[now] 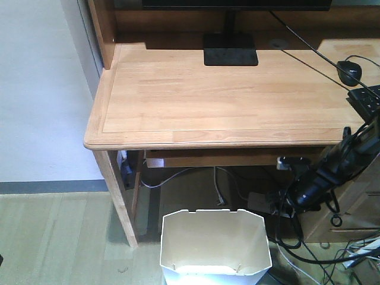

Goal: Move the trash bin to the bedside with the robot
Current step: 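Lower the right gripper toward the rim of the white trash bin, then close the right gripper on the bin's rim nearest the robot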

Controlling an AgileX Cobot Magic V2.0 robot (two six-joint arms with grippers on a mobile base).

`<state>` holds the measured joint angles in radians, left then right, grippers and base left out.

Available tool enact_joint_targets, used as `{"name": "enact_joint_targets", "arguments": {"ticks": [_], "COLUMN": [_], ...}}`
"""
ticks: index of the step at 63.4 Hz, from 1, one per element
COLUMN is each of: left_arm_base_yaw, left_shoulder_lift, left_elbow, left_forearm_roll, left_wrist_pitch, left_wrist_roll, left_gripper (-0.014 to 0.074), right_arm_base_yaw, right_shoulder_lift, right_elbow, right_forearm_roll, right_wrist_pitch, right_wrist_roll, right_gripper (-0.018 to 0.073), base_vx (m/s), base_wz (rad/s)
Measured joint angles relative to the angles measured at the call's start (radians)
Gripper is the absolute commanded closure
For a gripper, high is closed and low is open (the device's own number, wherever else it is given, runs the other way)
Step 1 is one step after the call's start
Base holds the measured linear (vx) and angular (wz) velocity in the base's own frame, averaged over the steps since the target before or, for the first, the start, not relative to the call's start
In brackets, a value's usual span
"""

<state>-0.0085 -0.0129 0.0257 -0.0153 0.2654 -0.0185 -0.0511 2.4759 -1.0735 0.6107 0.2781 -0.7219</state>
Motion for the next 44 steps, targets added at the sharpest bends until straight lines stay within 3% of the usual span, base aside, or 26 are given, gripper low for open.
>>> {"name": "enact_joint_targets", "arguments": {"ticks": [21, 44], "left_arm_base_yaw": [0.0, 0.0], "left_shoulder_lift": [0.0, 0.0], "left_elbow": [0.0, 0.0], "left_forearm_roll": [0.0, 0.0], "left_wrist_pitch": [0.0, 0.0], "left_wrist_roll": [0.0, 0.0], "left_gripper": [0.0602, 0.0602], "right_arm_base_yaw": [0.0, 0.055], "right_shoulder_lift": [0.201, 0.358], "right_elbow": [-0.112, -0.247], "right_forearm_roll": [0.151, 0.194], "right_wrist_pitch": [-0.02, -0.029], "right_wrist_roll": [-0.178, -0.213], "right_gripper": [0.0027, 0.0064], "base_vx": [0.0, 0.0], "base_wz": [0.0, 0.0]}}
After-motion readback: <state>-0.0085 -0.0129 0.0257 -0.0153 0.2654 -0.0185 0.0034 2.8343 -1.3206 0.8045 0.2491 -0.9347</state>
